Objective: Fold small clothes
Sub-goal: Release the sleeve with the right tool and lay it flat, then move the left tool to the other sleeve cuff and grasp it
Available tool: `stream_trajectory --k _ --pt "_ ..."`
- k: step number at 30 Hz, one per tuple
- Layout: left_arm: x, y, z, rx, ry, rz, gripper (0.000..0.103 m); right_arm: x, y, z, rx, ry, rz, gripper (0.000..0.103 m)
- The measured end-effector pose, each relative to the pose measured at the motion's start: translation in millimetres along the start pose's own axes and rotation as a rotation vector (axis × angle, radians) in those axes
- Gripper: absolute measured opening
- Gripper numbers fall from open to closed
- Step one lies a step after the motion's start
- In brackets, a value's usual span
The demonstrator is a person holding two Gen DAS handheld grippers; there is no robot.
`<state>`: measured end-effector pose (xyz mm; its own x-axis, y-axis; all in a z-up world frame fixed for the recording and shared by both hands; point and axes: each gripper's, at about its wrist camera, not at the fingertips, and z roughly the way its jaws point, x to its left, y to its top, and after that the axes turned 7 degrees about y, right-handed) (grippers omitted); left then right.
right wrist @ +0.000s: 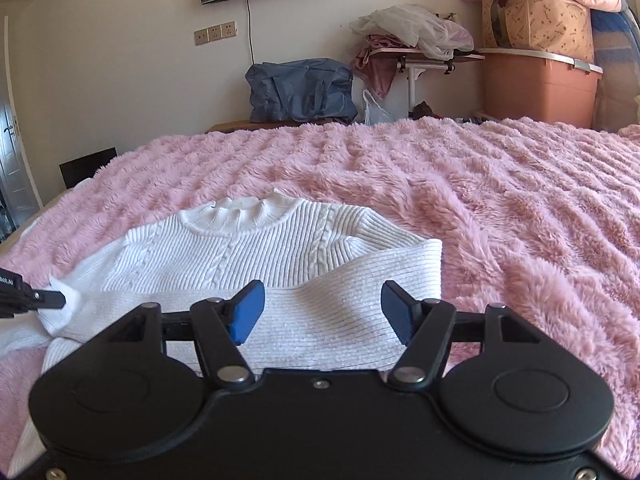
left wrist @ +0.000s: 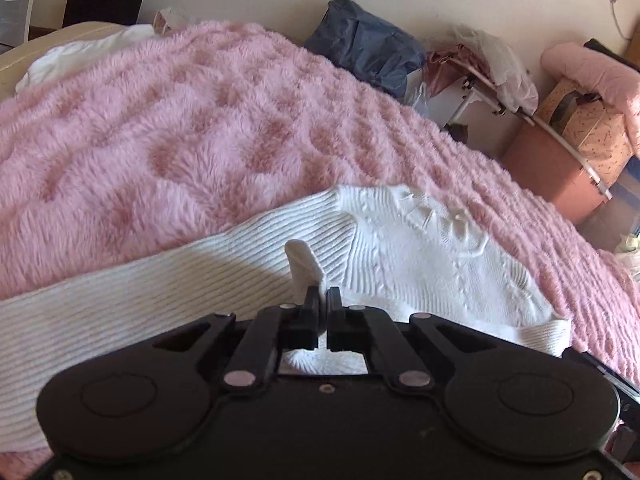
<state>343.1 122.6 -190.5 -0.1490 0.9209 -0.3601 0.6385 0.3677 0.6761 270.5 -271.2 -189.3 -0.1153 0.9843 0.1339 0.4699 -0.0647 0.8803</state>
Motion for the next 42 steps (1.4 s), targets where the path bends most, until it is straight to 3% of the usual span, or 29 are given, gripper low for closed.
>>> stream_trajectory --k 2,5,9,12,16,17,18,22,24,28,33,38,42 --pt "-1 6 -12 -0.054 -0.025 0.008 0.000 0 1 3 0.005 -0.004 -0.001 0.066" --pt "4 13 -20 -0.092 0.001 0.025 0.000 2 2 7 -0.002 -0.007 -0.002 0.066" --pt "29 4 4 -0.005 0.051 -0.016 0.000 6 -1 21 0.018 -0.028 -0.008 0.066" --pt "35 -12 23 0.036 0.110 0.029 0.002 8 -7 32 0.045 -0.049 -0.013 0.066" --pt "33 -16 20 0.026 0.132 0.055 0.018 7 -13 45 0.103 -0.071 -0.016 0.066" --pt "32 -13 13 0.017 0.137 0.050 0.033 7 -13 44 0.106 -0.075 -0.013 0.066" --pt "30 -11 2 -0.003 0.150 0.052 0.041 7 -12 42 0.106 -0.078 -0.008 0.066" --pt "35 -4 -57 -0.068 0.155 0.063 0.045 18 -2 21 0.068 -0.044 -0.001 0.067" --pt "48 -7 -92 -0.097 0.173 0.015 0.048 30 2 10 0.054 -0.001 -0.019 0.067" --pt "91 -34 -161 -0.139 0.280 -0.217 0.050 70 5 -11 0.034 0.105 -0.064 0.070" --pt "145 -83 -209 -0.156 0.440 -0.483 0.050 124 0 -25 0.059 0.232 -0.113 0.072" --pt "174 -109 -228 -0.138 0.505 -0.539 0.048 187 -5 -31 0.111 0.320 -0.250 0.071" --pt "184 -121 -240 -0.160 0.566 -0.565 0.049 218 -2 -24 0.180 0.371 -0.247 0.063"
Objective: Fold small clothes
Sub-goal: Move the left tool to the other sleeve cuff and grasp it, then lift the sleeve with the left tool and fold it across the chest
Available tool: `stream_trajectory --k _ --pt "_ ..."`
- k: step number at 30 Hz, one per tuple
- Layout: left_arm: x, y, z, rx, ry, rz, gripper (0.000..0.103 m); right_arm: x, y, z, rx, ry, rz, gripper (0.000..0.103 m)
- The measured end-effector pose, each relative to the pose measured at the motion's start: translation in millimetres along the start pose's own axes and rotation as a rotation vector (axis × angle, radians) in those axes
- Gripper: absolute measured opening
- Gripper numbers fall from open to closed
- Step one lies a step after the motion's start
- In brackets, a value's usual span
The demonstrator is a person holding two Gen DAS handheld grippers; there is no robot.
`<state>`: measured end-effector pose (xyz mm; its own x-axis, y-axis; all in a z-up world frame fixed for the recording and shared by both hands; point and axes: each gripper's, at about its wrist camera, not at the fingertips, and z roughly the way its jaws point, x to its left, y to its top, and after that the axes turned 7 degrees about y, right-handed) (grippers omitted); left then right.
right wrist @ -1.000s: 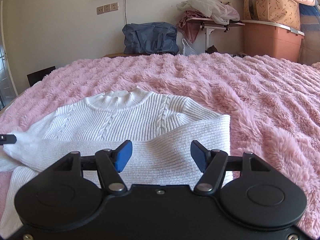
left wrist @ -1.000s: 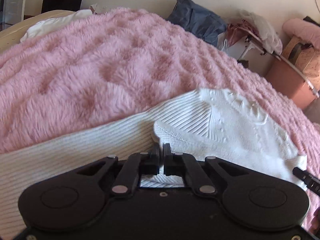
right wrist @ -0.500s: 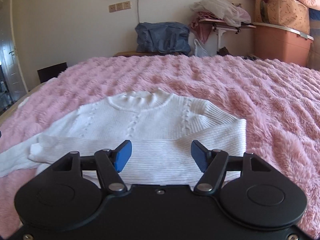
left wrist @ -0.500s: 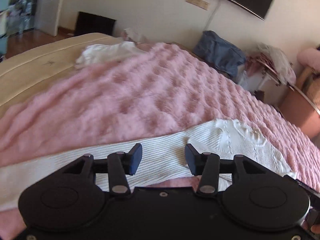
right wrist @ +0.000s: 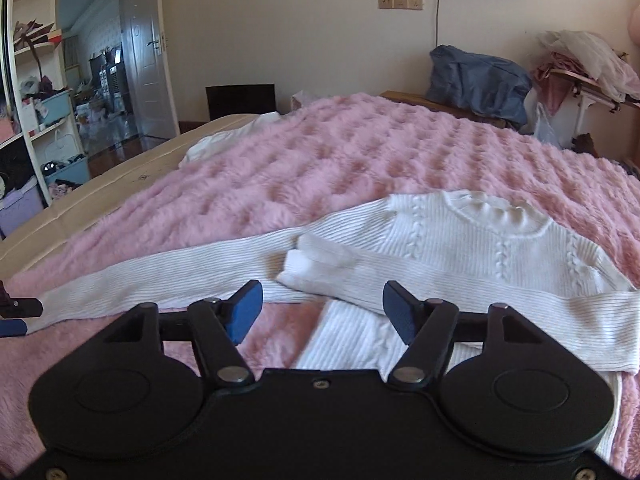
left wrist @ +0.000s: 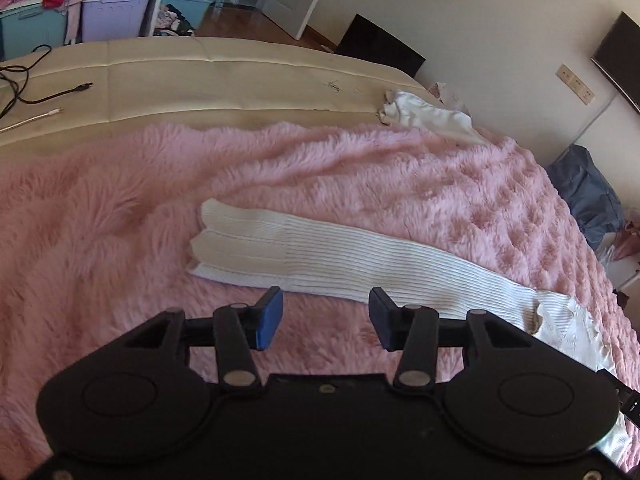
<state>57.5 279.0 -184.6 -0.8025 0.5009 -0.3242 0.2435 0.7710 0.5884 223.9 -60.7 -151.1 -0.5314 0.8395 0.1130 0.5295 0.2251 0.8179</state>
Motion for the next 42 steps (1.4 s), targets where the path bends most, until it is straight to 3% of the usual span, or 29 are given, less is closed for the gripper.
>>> stream_trajectory --k 6,8,22,25,26,27,31,37,42 --pt "25 -3 13 -0.024 0.063 -0.072 0.048 11 11 34 0.067 -0.001 0.052 0.037" --pt "35 -3 16 -0.018 0.082 -0.098 0.047 12 12 44 0.079 -0.015 0.048 0.034" --pt "45 3 44 -0.030 0.077 -0.181 0.047 14 3 83 0.114 -0.048 -0.008 0.036" --pt "44 5 48 -0.032 0.069 -0.179 0.039 9 2 85 0.116 -0.053 0.014 0.037" --pt "45 5 49 -0.034 0.066 -0.178 0.014 7 1 86 0.118 -0.055 0.023 0.037" --pt "46 5 50 -0.031 0.061 -0.185 0.004 6 0 85 0.118 -0.052 0.030 0.037" --pt "49 5 48 -0.044 0.044 -0.211 0.003 2 -4 77 0.112 -0.052 0.039 0.040" --pt "41 10 26 -0.126 -0.002 -0.188 0.003 -3 -9 64 0.110 -0.058 0.033 0.042" --pt "18 23 0 -0.194 -0.104 -0.159 0.003 -18 -14 50 0.108 -0.079 0.050 0.043"
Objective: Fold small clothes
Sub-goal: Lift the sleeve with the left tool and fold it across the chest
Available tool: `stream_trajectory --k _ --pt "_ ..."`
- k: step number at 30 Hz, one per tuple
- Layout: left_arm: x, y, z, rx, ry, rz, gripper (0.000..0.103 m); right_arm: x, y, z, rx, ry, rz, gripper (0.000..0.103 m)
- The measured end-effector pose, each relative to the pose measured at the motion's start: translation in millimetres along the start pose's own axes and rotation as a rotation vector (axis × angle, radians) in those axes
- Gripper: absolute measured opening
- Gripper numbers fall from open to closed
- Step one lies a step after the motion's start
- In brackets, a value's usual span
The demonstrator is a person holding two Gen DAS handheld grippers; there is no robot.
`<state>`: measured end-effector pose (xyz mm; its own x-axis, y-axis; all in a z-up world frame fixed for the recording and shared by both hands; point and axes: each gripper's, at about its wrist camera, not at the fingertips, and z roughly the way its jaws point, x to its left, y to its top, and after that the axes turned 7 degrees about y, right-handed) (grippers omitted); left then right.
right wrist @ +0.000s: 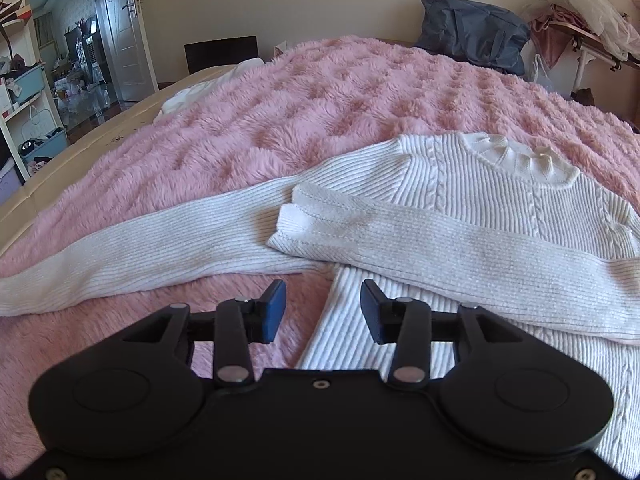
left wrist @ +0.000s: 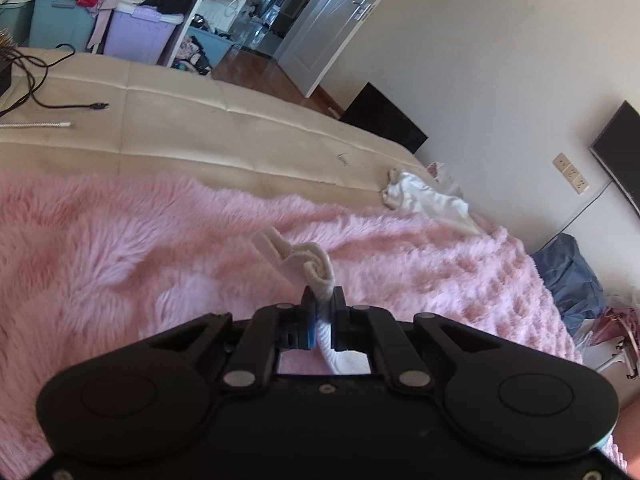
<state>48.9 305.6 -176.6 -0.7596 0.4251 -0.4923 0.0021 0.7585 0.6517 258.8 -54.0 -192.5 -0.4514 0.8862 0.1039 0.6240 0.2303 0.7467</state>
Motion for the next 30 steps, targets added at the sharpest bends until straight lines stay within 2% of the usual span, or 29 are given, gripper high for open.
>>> stream_trajectory --k 4,7,12,16,22,27,30 --pt "-35 14 -10 -0.032 -0.105 0.007 0.003 -19 -7 -16 -0.003 -0.010 0.033 0.043" --pt "-75 21 -14 -0.034 -0.183 0.038 0.003 -33 -15 -30 -0.019 -0.021 0.048 0.043" --pt "-153 9 -20 -0.029 -0.309 0.135 0.003 -62 -23 -52 -0.045 -0.033 0.108 0.044" --pt "-217 -21 -19 0.002 -0.392 0.203 0.003 -95 -29 -72 -0.079 -0.051 0.159 0.044" --pt "-319 -85 -17 0.077 -0.524 0.297 0.003 -144 -44 -106 -0.142 -0.102 0.234 0.045" --pt "-388 -154 -21 0.158 -0.620 0.385 0.003 -184 -52 -122 -0.174 -0.146 0.319 0.048" --pt "-413 -199 -23 0.230 -0.661 0.427 0.003 -206 -55 -131 -0.182 -0.178 0.375 0.048"
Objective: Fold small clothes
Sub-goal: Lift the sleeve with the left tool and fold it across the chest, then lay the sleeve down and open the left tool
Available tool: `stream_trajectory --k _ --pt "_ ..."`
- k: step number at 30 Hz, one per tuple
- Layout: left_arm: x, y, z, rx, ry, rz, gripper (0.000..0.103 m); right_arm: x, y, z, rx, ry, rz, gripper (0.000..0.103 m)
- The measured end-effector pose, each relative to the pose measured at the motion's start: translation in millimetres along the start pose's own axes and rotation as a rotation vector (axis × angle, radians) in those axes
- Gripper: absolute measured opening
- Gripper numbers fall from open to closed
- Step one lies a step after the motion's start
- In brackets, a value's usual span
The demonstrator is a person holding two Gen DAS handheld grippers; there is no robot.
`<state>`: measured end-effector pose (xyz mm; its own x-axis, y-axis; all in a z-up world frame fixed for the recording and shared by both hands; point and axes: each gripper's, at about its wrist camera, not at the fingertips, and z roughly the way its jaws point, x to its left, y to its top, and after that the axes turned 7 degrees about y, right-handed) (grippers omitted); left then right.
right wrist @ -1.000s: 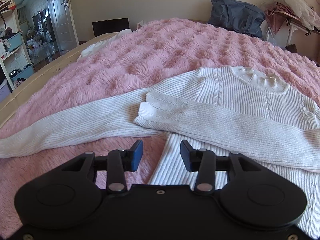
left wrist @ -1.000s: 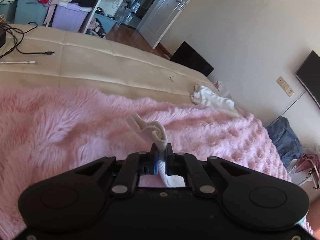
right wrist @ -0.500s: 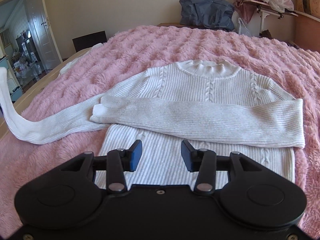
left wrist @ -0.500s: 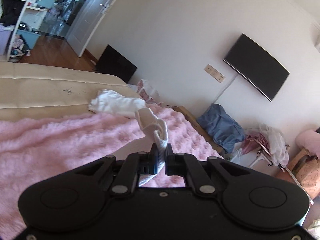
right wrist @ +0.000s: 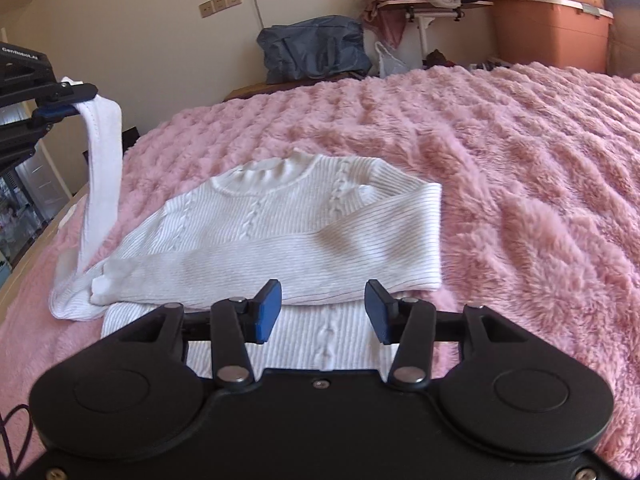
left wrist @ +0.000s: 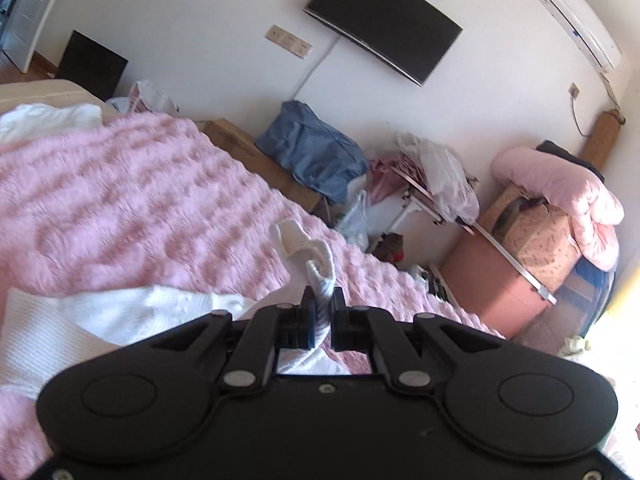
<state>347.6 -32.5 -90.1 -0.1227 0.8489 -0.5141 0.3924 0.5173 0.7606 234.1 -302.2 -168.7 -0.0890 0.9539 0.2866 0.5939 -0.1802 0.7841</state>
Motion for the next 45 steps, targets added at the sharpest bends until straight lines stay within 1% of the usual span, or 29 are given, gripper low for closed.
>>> stream_trajectory --k 1,5,7,10,13,14,16,17,19,20,23,25,27,29,31,33,34,35,37,39,42,45 --pt "-8 -9 8 0.018 -0.012 0.014 0.003 -7 1 -3 -0.008 -0.018 0.018 0.048" --pt "-41 -66 38 0.118 -0.045 0.058 0.003 -34 5 -14 -0.027 -0.058 0.070 0.048" --pt "-53 -92 50 0.163 -0.047 0.082 0.003 -45 5 -18 -0.033 -0.068 0.083 0.048" --pt "-62 -122 73 0.228 -0.061 0.107 0.003 -58 5 -23 -0.040 -0.088 0.088 0.048" --pt "-69 -150 91 0.290 -0.048 0.170 0.004 -66 5 -24 -0.039 -0.101 0.097 0.048" --pt "-71 -156 97 0.318 -0.052 0.190 0.006 -68 5 -24 -0.037 -0.107 0.100 0.048" --pt "-72 -165 107 0.360 -0.027 0.228 0.018 -73 4 -25 -0.034 -0.113 0.106 0.048" --pt "-72 -166 110 0.371 -0.025 0.239 0.028 -73 4 -25 -0.032 -0.116 0.106 0.048" --pt "-72 -163 108 0.371 -0.034 0.257 0.029 -74 4 -26 -0.030 -0.122 0.105 0.048" --pt "-71 -159 105 0.370 -0.041 0.259 0.031 -73 4 -27 -0.031 -0.124 0.102 0.048" --pt "-65 -137 87 0.366 -0.093 0.222 0.037 -70 8 -27 -0.034 -0.132 0.090 0.048" --pt "-57 -119 67 0.332 -0.112 0.221 0.041 -69 11 -26 -0.033 -0.130 0.086 0.048" --pt "-44 -104 50 0.293 -0.093 0.233 0.043 -66 14 -23 -0.035 -0.121 0.083 0.048" --pt "-24 -86 35 0.268 -0.056 0.247 0.044 -63 20 -19 -0.043 -0.100 0.076 0.048" --pt "-2 -73 22 0.234 0.006 0.267 0.044 -62 27 -12 -0.055 -0.066 0.070 0.048" --pt "28 -58 9 0.196 0.077 0.279 0.044 -59 35 2 -0.056 -0.034 0.027 0.045" --pt "43 -52 4 0.182 0.110 0.275 0.044 -57 38 10 -0.054 -0.023 0.000 0.045" --pt "58 -47 1 0.174 0.139 0.262 0.044 -55 40 18 -0.051 -0.015 -0.028 0.042" --pt "90 -35 -5 0.167 0.197 0.219 0.044 -51 43 36 -0.038 -0.001 -0.070 0.038" --pt "116 -26 -5 0.166 0.246 0.188 0.044 -49 45 53 -0.013 -0.012 -0.085 0.036" --pt "140 -21 -3 0.176 0.290 0.175 0.044 -48 44 72 0.022 -0.014 -0.085 0.033" --pt "152 -22 -1 0.182 0.307 0.179 0.044 -46 42 87 0.045 -0.045 -0.104 0.033"
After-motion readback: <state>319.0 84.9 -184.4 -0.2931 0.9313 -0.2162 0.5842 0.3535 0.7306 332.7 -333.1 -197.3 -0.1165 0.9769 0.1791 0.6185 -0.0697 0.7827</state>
